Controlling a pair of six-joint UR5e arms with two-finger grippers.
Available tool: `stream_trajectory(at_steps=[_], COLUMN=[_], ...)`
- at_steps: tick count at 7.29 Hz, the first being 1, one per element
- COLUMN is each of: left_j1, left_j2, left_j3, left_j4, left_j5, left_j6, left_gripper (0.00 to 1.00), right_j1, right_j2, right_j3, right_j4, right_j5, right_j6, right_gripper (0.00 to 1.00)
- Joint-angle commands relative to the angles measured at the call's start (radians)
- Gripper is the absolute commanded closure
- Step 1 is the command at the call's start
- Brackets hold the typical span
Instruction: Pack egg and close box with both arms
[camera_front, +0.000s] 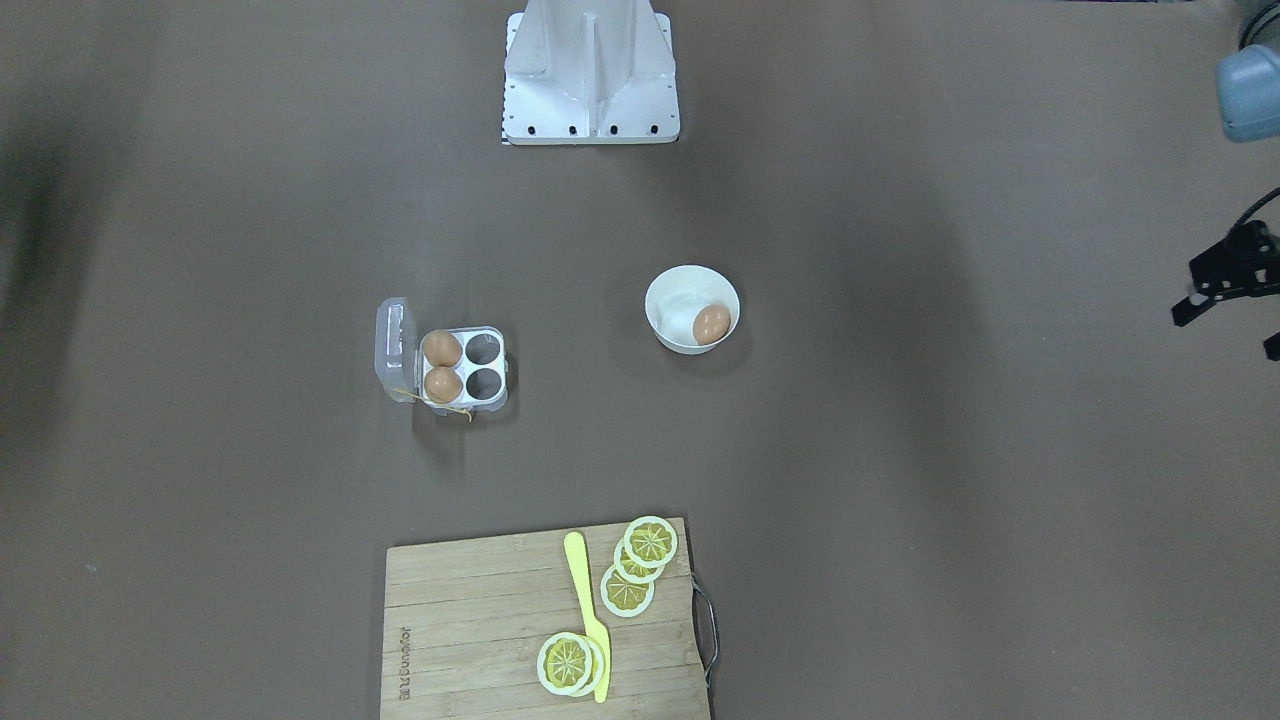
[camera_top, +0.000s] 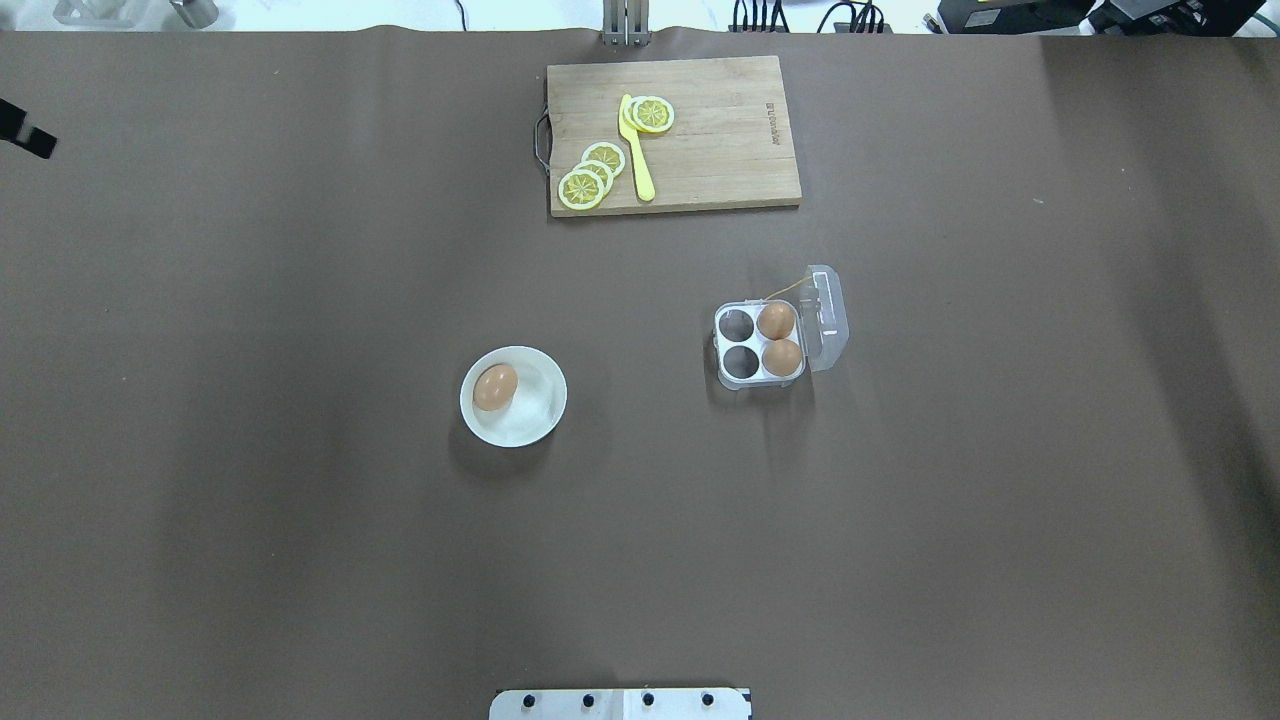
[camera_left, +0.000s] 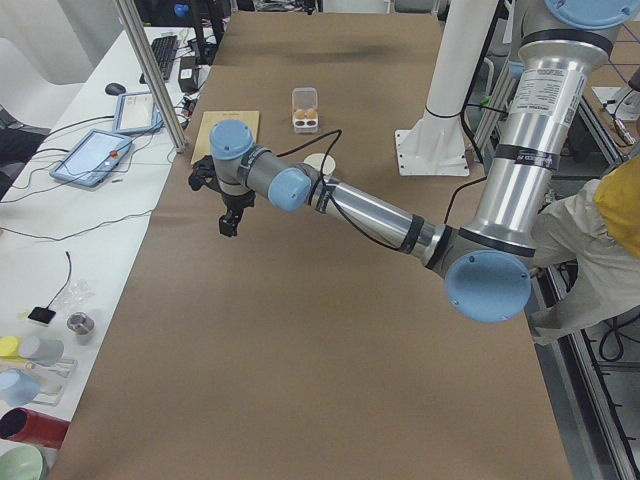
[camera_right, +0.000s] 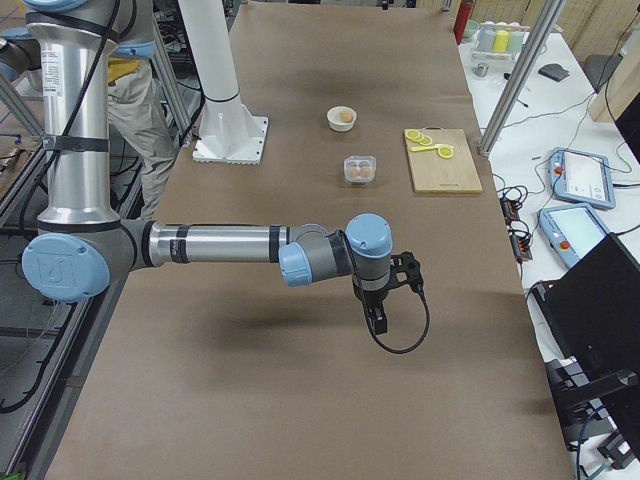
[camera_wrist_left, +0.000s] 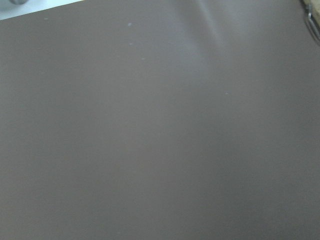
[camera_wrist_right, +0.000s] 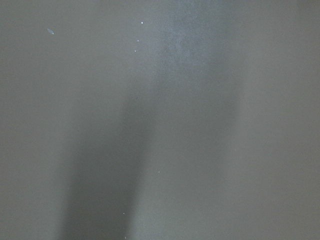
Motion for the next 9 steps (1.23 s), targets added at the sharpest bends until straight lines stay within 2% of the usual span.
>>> stream_trajectory(at_steps=[1,4,5,9], left_j1=[0.181,0.372,0.408,0.588], left_j2=[-0.147,-0.258,-0.275,-0.347], left_j3=[0.012,0.012,0.01,0.024], left_j4=[-0.001,-0.004,-0.001,-0.004], left_j5=[0.009,0.119,0.131,0.288], left_j6=[-0.179,-0.27,-0.279,-0.431], left_gripper=[0.02,0.03,0.11,0.19], right_j1=[0.0,0.0,-0.002,-0.002], right_j2=[0.002,0.006,0.006,0.008], right_j3=[0.0,0.003,0.003,0.002], right_j4=[0.0,0.002,0.002,0.005], right_j5=[-0.001,-0.001,-0.001,-0.002], right_j6=[-0.002,-0.002,-0.002,-0.003], right_gripper=[0.0,0.0,0.0,0.0])
